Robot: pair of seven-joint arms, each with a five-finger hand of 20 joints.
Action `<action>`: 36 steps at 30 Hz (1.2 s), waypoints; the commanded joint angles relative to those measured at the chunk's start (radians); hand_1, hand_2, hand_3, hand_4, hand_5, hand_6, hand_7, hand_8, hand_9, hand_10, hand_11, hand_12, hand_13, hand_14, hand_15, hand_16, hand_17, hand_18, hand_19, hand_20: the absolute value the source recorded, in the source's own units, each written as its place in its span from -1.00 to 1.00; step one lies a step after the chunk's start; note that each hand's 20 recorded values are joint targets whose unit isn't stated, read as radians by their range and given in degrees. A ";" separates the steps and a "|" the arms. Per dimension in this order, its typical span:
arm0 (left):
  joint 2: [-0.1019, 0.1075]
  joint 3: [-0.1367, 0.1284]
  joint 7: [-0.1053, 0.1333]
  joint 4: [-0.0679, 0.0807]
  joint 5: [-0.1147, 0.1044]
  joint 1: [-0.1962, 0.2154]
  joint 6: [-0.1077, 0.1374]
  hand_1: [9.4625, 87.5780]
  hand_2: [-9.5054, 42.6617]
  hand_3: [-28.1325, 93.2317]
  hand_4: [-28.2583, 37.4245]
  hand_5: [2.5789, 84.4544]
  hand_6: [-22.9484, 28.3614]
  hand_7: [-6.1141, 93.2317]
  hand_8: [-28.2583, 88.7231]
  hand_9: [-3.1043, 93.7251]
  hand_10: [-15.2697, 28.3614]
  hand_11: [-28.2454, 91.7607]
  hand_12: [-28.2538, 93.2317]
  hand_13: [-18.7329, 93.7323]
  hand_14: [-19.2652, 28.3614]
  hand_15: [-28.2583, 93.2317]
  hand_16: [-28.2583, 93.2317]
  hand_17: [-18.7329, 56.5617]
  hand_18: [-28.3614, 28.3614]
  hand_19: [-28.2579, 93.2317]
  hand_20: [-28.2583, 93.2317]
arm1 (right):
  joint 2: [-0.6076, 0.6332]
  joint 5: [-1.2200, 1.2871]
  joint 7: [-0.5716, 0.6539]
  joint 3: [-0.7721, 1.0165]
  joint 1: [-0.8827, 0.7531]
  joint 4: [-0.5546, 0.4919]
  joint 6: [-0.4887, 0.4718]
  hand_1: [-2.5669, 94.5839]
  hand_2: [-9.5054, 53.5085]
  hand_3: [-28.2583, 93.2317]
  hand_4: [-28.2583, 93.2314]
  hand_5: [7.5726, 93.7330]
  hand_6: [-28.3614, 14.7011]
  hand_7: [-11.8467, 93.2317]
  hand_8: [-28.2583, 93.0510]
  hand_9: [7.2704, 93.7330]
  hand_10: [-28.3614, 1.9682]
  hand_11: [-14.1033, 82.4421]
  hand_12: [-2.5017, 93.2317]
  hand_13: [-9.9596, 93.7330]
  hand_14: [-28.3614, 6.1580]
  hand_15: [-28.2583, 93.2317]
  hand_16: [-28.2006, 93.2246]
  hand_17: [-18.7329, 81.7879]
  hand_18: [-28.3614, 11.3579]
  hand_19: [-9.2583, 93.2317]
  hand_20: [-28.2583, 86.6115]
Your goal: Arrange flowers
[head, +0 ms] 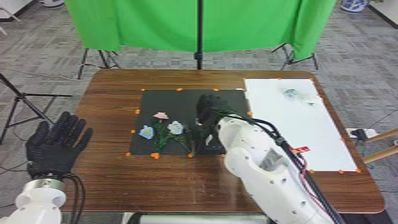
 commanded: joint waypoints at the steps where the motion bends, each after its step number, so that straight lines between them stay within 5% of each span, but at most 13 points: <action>1: -0.005 0.011 0.010 -0.003 -0.017 0.020 0.010 -0.50 -0.09 0.69 -0.94 0.10 0.26 -0.59 -0.67 -0.04 0.39 -0.09 -0.31 -0.08 0.47 0.21 -0.61 -0.61 0.53 0.05 -0.21 | 0.000 -0.058 -0.039 -0.011 -0.035 -0.030 0.019 0.47 -1.00 0.58 -1.00 0.49 0.19 -0.13 -0.43 0.63 0.05 -0.27 0.15 0.47 0.12 0.29 0.17 0.04 -0.69 0.78 0.19; 10: -0.004 0.008 0.028 0.000 -0.023 0.020 -0.010 -0.52 -0.15 0.71 -0.93 0.10 0.25 -0.58 -0.67 -0.04 0.39 -0.09 -0.30 -0.08 0.46 0.21 -0.61 -0.61 0.53 0.04 -0.21 | -0.007 -0.039 -0.039 -0.001 -0.057 -0.072 -0.045 0.39 -1.00 0.56 -1.00 0.39 0.13 -0.29 -0.52 0.55 -0.05 -0.45 -0.08 0.38 0.09 0.23 0.10 0.02 -0.73 0.78 0.17; 18: -0.010 0.001 0.026 -0.001 -0.023 0.024 -0.010 -0.52 -0.17 0.72 -0.94 0.10 0.25 -0.57 -0.67 -0.04 0.39 -0.09 -0.30 -0.07 0.46 0.21 -0.61 -0.61 0.52 0.04 -0.21 | -0.010 -0.012 -0.028 0.032 -0.079 -0.129 -0.126 0.28 -1.00 0.63 -1.00 0.31 0.11 -0.37 -0.74 0.35 -0.31 -0.23 -0.47 0.27 -0.10 0.26 -0.01 -0.04 -0.79 0.79 0.12; 25: -0.009 0.009 0.019 0.002 -0.009 0.015 -0.026 -0.52 -0.16 0.71 -0.95 0.10 0.25 -0.57 -0.67 -0.04 0.39 -0.09 -0.30 -0.07 0.46 0.21 -0.61 -0.61 0.52 0.03 -0.21 | 0.058 -0.008 0.035 0.161 -0.060 -0.156 0.035 0.13 -1.00 0.74 -1.00 0.22 0.02 -0.43 -0.74 0.21 -0.45 -0.28 -0.55 0.15 -0.37 0.33 -0.23 -0.06 -0.82 0.78 0.09; 30: -0.007 0.007 0.021 0.005 0.002 0.021 -0.060 -0.53 -0.16 0.71 -0.95 0.10 0.25 -0.58 -0.67 -0.05 0.39 -0.10 -0.30 -0.08 0.46 0.20 -0.61 -0.60 0.52 0.03 -0.21 | 0.146 -0.075 -0.009 0.378 -0.078 -0.093 0.074 0.08 -1.00 0.76 -1.00 0.09 -0.02 -0.44 -0.73 -0.03 -0.57 -0.35 -0.57 -0.06 -0.45 0.31 -0.28 -0.12 -0.75 0.77 0.08; 32: -0.005 0.006 0.027 0.004 -0.001 0.026 -0.073 -0.54 -0.17 0.71 -0.95 0.09 0.25 -0.58 -0.67 -0.05 0.39 -0.10 -0.30 -0.08 0.46 0.20 -0.61 -0.60 0.52 0.03 -0.21 | 0.179 -0.219 -0.138 0.468 -0.104 -0.041 0.065 0.06 -1.00 0.78 -1.00 -0.01 -0.04 -0.44 -0.73 -0.20 -0.58 -0.41 -0.59 -0.24 -0.51 0.21 -0.32 -0.22 -0.68 0.68 0.05; 36: -0.003 -0.001 0.029 -0.002 0.003 0.045 -0.093 -0.57 -0.21 0.72 -0.95 0.07 0.24 -0.58 -0.67 -0.06 0.39 -0.11 -0.30 -0.08 0.45 0.19 -0.60 -0.60 0.52 0.02 -0.21 | 0.214 -0.275 -0.142 0.567 -0.103 0.010 0.000 0.04 -1.00 0.81 -1.00 -0.16 0.03 -0.42 -0.74 -0.42 -0.50 -0.52 -0.62 -0.44 -0.49 -0.07 -0.31 -0.39 -0.57 0.40 -0.03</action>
